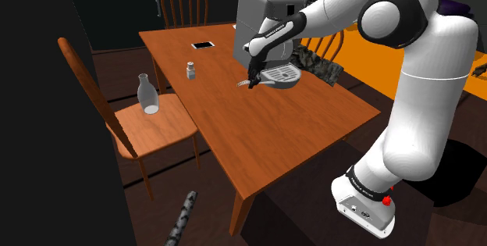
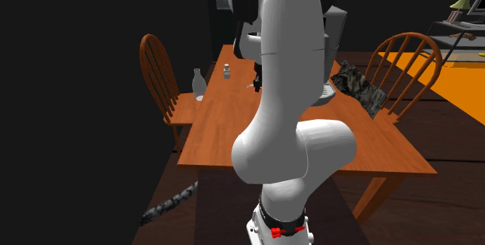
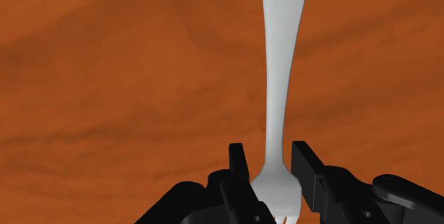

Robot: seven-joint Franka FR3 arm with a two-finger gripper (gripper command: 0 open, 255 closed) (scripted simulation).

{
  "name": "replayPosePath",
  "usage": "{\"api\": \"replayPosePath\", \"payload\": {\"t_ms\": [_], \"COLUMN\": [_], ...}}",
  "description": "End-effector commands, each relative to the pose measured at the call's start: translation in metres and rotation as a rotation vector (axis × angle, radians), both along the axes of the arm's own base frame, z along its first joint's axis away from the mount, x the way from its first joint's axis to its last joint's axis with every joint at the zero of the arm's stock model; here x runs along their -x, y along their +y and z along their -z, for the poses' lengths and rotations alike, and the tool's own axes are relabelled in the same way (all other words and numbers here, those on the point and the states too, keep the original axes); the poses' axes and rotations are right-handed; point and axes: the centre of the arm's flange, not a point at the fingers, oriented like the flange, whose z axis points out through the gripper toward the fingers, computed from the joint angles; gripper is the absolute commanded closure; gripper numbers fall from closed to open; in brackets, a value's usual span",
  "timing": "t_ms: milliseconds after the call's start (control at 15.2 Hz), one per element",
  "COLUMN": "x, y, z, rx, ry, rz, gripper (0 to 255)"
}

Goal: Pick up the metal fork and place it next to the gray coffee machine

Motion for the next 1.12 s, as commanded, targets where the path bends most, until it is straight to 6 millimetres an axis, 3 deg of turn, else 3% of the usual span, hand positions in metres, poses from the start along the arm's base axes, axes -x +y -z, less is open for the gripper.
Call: {"api": "replayPosePath", "payload": {"t_ms": [0,594,1056], "x": [0.000,0.000,0.000], "y": [0.000,0.000,0.000], "z": [0.011,0.059,0.059], "rx": [0.000,0.000,0.000], "ry": [-0.001,-0.001,-0.001], "rz": [0.000,0.000,0.000], "gripper": [255,255,255]}}
